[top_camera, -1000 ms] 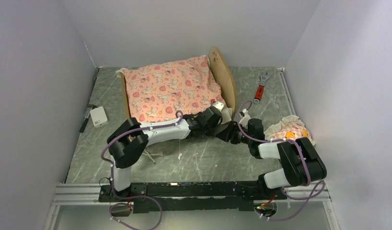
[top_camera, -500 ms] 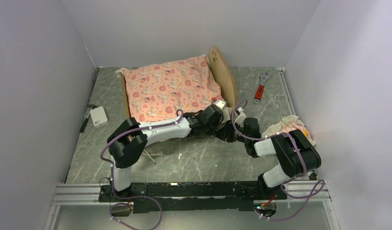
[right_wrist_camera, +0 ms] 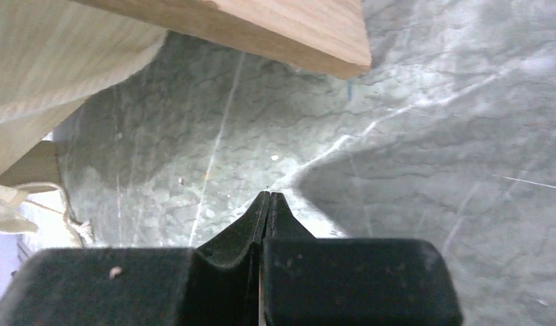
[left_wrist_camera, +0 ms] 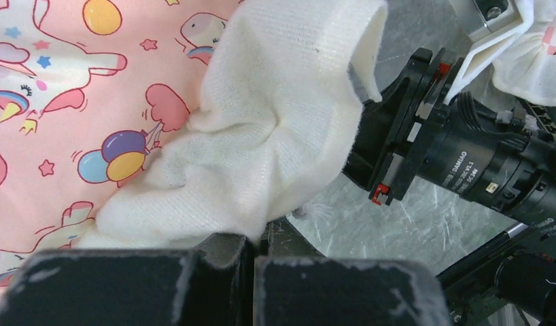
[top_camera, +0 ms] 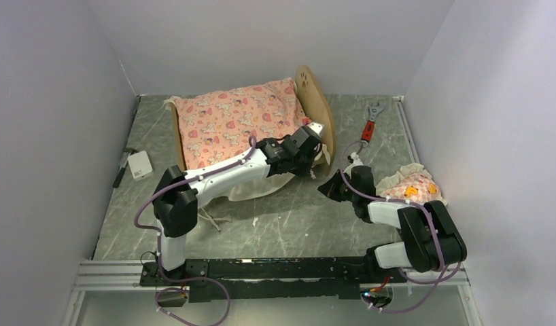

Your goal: Set up the pet bed

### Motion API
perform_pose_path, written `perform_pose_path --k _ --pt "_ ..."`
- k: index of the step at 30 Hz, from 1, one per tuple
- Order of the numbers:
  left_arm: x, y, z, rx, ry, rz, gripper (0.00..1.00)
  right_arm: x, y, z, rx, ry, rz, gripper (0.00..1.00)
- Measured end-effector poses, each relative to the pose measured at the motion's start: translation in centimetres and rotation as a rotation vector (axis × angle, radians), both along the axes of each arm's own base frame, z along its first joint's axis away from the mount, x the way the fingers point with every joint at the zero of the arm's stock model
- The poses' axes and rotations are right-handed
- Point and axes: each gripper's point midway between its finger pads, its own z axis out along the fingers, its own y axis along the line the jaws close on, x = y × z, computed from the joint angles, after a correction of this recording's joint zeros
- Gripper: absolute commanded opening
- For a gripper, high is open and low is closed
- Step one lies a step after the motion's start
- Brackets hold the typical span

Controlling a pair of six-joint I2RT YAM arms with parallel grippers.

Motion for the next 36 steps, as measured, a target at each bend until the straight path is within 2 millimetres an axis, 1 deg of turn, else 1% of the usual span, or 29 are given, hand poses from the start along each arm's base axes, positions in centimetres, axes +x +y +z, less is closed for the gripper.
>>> perform_pose_path --k 1,2,5,8,11,14,16,20,22,24,26,27,29,30,31,36 --pt "0.0 0.1 0.2 0.001 0.001 0.001 0.00 0.0 -0.2 -0.1 -0.007 0.007 -0.007 0.00" --pt "0.0 0.1 0.3 0.004 0.004 0.001 0.00 0.0 -0.4 -0.2 -0.013 0.013 -0.011 0.03" --pt "-0.4 0.1 -0.3 0.015 0.027 -0.010 0.00 -0.4 -0.3 -0.1 -0.011 0.012 0.014 0.16" --pt "-0.7 -0.1 -1.7 0.028 0.061 -0.021 0.00 -0.9 0.2 1.4 0.010 -0.046 0.059 0.32" --pt "-1.0 -0.4 -3.3 0.045 0.094 -0.028 0.00 -1.6 0.7 3.1 0.030 -0.124 0.108 0.44" --pt "-1.2 -0.5 -4.3 0.056 0.115 -0.033 0.00 -2.0 1.2 4.8 0.051 -0.200 0.156 0.52" --pt "-1.3 -0.5 -4.5 0.058 0.121 -0.035 0.00 -2.3 1.5 5.6 0.063 -0.238 0.187 0.55" --pt "-1.2 -0.7 -4.4 0.047 0.120 -0.039 0.00 -2.8 2.3 6.5 0.085 -0.286 0.245 0.57" --pt "-1.3 -0.8 -4.3 0.045 0.121 -0.040 0.00 -2.9 2.6 6.7 0.090 -0.299 0.264 0.56" --pt "-1.2 -1.0 -4.3 0.035 0.121 -0.037 0.00 -2.9 2.9 6.7 0.094 -0.304 0.275 0.53" --pt "-1.3 -1.1 -4.3 0.027 0.127 -0.035 0.00 -2.8 3.0 6.4 0.096 -0.297 0.282 0.45" --pt "-1.4 -1.1 -4.3 0.025 0.131 -0.036 0.00 -2.8 3.1 6.1 0.096 -0.290 0.282 0.35" --pt "-1.5 -1.1 -4.5 0.024 0.138 -0.039 0.00 -2.6 3.1 5.7 0.094 -0.282 0.281 0.12" --pt "-1.6 -1.1 -4.7 0.023 0.142 -0.041 0.00 -2.6 3.1 5.5 0.092 -0.280 0.281 0.02" --pt "-1.7 -1.1 -4.9 0.024 0.148 -0.042 0.00 -2.4 3.1 5.3 0.091 -0.274 0.274 0.00" --pt "-2.2 -0.8 -5.6 0.030 0.167 -0.051 0.00 -1.8 2.6 5.1 0.073 -0.273 0.231 0.00"
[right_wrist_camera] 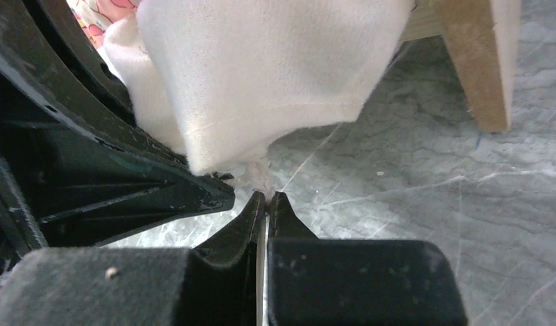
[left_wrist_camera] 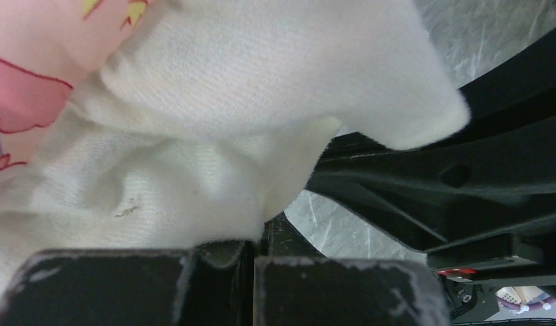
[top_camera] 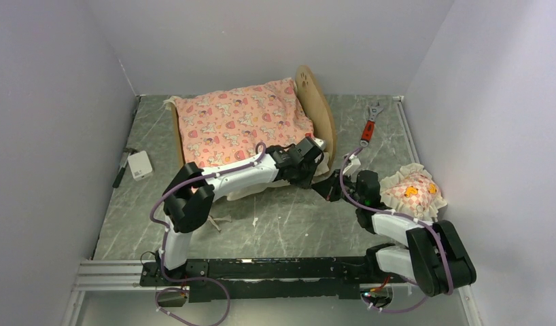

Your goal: Set up the pet bed

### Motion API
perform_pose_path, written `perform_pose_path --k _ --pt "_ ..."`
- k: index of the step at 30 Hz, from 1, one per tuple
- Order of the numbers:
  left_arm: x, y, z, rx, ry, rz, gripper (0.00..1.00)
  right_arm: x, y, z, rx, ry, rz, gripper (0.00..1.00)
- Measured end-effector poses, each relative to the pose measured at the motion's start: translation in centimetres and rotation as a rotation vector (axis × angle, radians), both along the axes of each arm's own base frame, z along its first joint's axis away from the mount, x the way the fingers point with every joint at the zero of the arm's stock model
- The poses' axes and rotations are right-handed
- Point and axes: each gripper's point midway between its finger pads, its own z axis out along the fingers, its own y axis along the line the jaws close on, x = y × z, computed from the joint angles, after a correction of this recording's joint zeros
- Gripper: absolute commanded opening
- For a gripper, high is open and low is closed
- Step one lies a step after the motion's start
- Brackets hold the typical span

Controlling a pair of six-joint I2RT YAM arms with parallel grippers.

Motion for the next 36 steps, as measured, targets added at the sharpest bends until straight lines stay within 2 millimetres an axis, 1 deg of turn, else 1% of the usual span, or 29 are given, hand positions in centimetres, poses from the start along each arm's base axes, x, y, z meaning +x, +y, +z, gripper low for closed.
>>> perform_pose_path --k 6,12,17,20,22,27,32,36 --pt "-0.5 0.5 -0.6 0.010 0.012 -0.014 0.00 0.5 -0.7 0.3 -0.022 -0.018 -0.050 0.00" --pt "-0.4 0.5 0.3 -0.023 -0.009 -0.035 0.00 0.5 -1.3 -0.6 -0.050 0.013 -0.080 0.00" --pt "-0.1 0.7 1.4 -0.041 -0.032 -0.049 0.00 0.5 -2.2 -1.9 -0.088 0.062 -0.132 0.00" --pt "0.1 0.9 1.5 -0.040 -0.037 -0.050 0.00 0.5 -2.9 -2.4 -0.111 0.085 -0.172 0.00" --pt "0.1 1.1 1.5 -0.032 -0.036 -0.045 0.00 0.6 -3.3 -2.6 -0.121 0.096 -0.200 0.00" --pt "0.4 1.4 1.1 -0.006 -0.042 -0.029 0.00 1.2 -4.3 -2.2 -0.122 0.133 -0.288 0.00" --pt "1.5 1.3 0.2 0.035 -0.067 0.007 0.00 1.3 -5.7 -2.1 -0.129 0.181 -0.384 0.00" --pt "2.1 1.0 -0.6 0.071 -0.108 0.024 0.00 1.2 -6.1 -1.2 -0.119 0.170 -0.407 0.00"
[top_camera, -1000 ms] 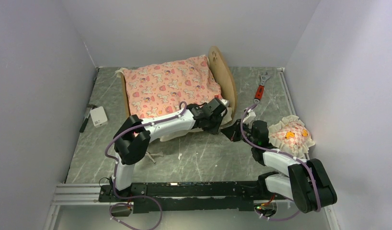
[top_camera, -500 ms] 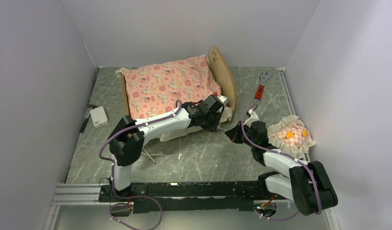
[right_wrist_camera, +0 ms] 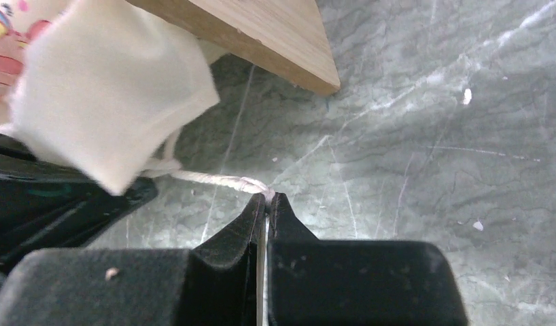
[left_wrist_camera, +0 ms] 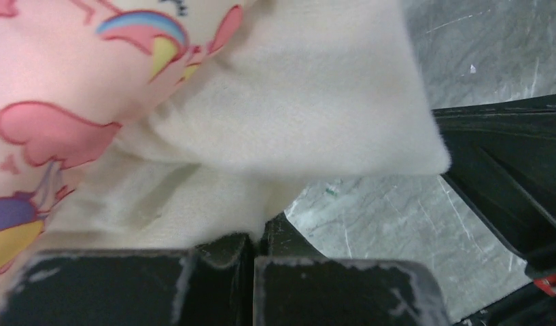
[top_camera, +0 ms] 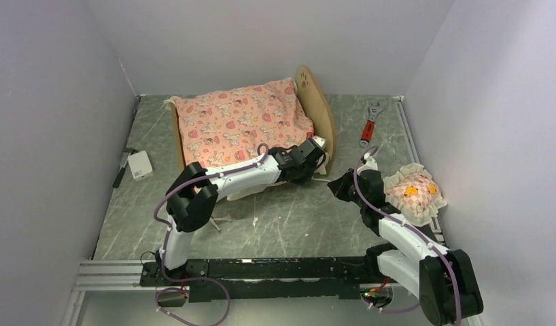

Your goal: Set up the pet bed

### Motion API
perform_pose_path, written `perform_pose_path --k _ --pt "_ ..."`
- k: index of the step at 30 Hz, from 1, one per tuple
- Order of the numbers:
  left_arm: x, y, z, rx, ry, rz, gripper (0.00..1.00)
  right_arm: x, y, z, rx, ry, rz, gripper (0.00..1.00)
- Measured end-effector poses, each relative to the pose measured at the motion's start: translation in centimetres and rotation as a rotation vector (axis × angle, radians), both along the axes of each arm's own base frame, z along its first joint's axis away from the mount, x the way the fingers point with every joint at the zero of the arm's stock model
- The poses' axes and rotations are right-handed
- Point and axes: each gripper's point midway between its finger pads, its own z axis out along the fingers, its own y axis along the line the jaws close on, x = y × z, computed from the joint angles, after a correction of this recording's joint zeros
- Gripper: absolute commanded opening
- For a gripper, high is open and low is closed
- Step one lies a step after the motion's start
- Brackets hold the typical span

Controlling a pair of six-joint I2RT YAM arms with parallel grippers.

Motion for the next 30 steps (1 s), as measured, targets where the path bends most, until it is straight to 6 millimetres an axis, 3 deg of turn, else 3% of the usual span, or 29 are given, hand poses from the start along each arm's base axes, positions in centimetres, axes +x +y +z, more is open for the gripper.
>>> perform_pose_path --k 3,9,15,21,30 --pt "0.1 -1.0 -0.3 0.000 -0.041 -0.017 0.00 0.2 0.2 0.8 0.004 -0.022 0.014 0.00" --pt "0.1 -2.9 -0.7 -0.066 -0.089 -0.047 0.15 -0.1 0.8 0.1 0.004 0.005 0.060 0.00" --pt "-0.4 -2.5 -2.7 -0.067 -0.075 -0.052 0.27 -0.7 1.2 -1.3 0.007 0.061 0.090 0.00" --pt "-0.6 -2.4 -2.3 -0.090 -0.073 -0.037 0.42 -0.7 1.5 -1.3 0.015 0.061 0.104 0.00" --pt "-0.1 -2.1 -0.9 -0.123 -0.091 0.041 0.43 -0.6 1.4 -1.2 0.014 0.056 0.099 0.00"
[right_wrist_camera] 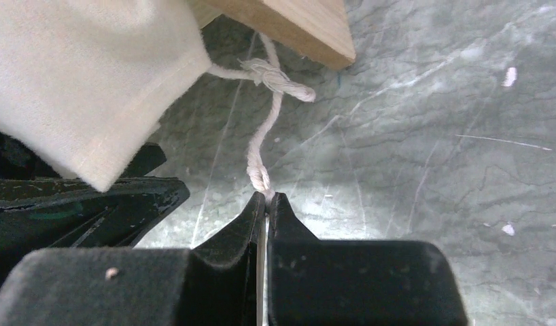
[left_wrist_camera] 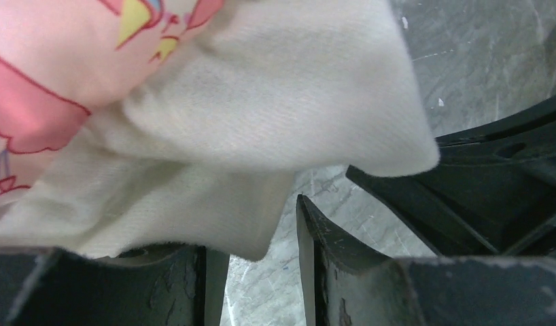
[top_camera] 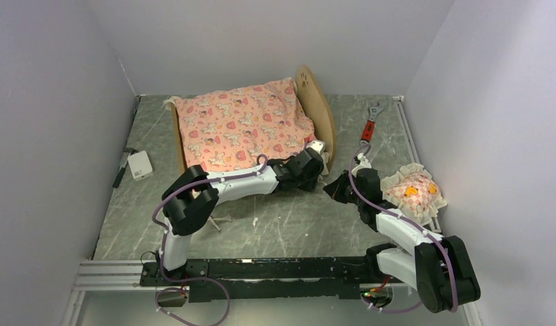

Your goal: Set up the pet bed

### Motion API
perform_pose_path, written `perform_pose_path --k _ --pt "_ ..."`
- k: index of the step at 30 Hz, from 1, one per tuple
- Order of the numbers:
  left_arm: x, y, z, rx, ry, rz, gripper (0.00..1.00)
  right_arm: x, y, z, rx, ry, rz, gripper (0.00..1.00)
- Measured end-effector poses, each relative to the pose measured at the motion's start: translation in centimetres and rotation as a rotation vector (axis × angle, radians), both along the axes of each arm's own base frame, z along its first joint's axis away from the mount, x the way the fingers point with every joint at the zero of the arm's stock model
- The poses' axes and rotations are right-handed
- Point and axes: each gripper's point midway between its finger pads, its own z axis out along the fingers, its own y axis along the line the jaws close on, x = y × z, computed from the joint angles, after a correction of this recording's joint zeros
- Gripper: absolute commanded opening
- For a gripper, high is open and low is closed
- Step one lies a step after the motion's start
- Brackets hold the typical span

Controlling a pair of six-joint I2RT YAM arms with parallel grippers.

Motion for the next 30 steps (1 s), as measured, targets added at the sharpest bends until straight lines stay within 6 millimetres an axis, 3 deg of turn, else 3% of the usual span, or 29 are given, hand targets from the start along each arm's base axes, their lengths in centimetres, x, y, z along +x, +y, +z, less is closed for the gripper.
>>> perform_pose_path --k 4,8,12,17,20,25,30 --pt "0.3 0.4 -0.2 0.004 -0.004 0.035 0.43 0.2 -0.5 -0.5 -0.018 0.014 -0.026 0.28" --pt "0.4 0.5 -0.2 -0.001 -0.005 0.056 0.45 -0.2 -0.9 -1.5 -0.043 0.049 -0.039 0.41" --pt "0.1 1.3 0.4 -0.001 0.003 0.084 0.47 -0.2 -0.9 -0.4 -0.049 0.005 -0.030 0.54" --pt "-0.5 2.2 3.1 -0.041 0.016 0.120 0.51 0.5 -0.1 3.5 -0.061 -0.195 0.006 0.58" --pt "-1.0 2.8 5.0 -0.074 0.027 0.145 0.54 0.8 0.9 4.2 -0.096 -0.274 0.027 0.58" --pt "-1.9 4.0 8.0 -0.113 0.031 0.169 0.59 1.3 1.9 1.6 -0.209 -0.284 0.036 0.58" --pt "-2.8 5.9 10.5 -0.154 0.014 0.187 0.61 1.9 1.2 -0.5 -0.325 -0.294 -0.009 0.58"
